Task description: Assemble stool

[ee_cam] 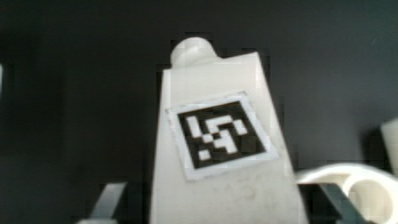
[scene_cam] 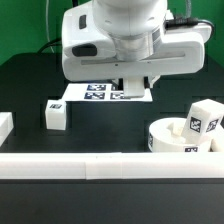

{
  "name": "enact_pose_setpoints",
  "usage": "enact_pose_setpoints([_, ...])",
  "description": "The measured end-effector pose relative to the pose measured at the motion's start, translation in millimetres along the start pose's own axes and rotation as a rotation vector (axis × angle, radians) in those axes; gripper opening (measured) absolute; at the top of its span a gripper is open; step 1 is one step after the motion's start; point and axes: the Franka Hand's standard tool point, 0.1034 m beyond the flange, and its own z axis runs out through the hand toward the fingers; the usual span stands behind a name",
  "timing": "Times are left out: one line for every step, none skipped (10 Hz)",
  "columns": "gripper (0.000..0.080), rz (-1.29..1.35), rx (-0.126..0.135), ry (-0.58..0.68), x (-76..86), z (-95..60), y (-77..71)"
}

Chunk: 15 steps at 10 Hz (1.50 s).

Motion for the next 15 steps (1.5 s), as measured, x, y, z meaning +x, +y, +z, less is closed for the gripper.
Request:
enact_pose_setpoints([0.0325,0.001,-0.003,0.065,2.6,-3.1,0.2])
enact_pose_setpoints([0.0325,0.002,-0.008,0.161,8.3,-6.3,0.8])
enact_pose_setpoints([0.0325,0.004,-0.011,0.221,7.1,-7.7,0.0])
enact_pose_setpoints([0.0325,-0.001,-0.012,0.249,5.1,-11.6,-3.8])
enact_pose_setpoints([0.0325,-0.006,-0.015,0.342,10.5,-21.2,-8.5])
enact_pose_setpoints([0.0325,-0.011,-0.016,0.403,9.3,-30.6,-12.7])
enact_pose_setpoints([0.0325,-0.018,-0.021,0.492,10.8,-41.2,-15.8])
enact_pose_setpoints([0.0325,-0.016,-0.027,0.574,13.8,-37.8,-12.6])
enact_pose_setpoints([0.0325,-0.014,-0.033,0.635,16.2,-36.0,-10.7])
enact_pose_setpoints([0.0325,-0.014,-0.037,0.693,18.8,-37.6,-10.1])
enact_pose_setpoints([0.0325,-0.016,-0.043,0.781,22.1,-40.8,-9.8])
enact_pose_setpoints([0.0325,0.005,-0.022,0.843,19.0,-43.1,-9.7])
enact_pose_setpoints([0.0325,-0.002,-0.006,0.903,15.9,-48.7,-8.6])
enact_pose_setpoints([0.0325,-0.018,0.002,0.939,15.1,-51.0,-9.7])
enact_pose_setpoints([0.0325,-0.014,0.019,0.945,15.0,-51.8,-11.1])
